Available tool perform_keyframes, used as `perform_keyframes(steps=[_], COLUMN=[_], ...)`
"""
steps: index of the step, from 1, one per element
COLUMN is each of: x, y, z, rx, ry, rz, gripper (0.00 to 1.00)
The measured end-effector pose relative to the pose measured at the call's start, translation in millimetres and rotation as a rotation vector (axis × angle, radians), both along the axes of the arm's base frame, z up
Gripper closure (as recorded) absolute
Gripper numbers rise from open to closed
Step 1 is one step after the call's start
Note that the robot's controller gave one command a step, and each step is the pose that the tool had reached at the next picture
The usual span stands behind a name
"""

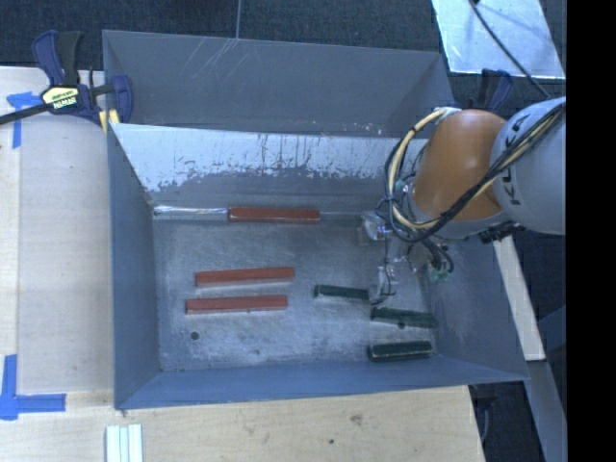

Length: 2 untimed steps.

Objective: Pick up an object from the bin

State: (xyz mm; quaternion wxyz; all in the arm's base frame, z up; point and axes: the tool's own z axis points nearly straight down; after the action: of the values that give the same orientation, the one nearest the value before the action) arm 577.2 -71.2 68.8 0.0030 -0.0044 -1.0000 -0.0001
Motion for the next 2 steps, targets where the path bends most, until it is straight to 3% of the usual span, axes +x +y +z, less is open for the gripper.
perform_keyframes(steps=[1, 2], x=[-77.7, -14.3], y=[32.1, 65.5], z=[1.3, 25.3], rx=[0.001, 0.001], ry=[-0.005, -0.017], rz=[0.134, 0.128], gripper=[0.00, 0.00])
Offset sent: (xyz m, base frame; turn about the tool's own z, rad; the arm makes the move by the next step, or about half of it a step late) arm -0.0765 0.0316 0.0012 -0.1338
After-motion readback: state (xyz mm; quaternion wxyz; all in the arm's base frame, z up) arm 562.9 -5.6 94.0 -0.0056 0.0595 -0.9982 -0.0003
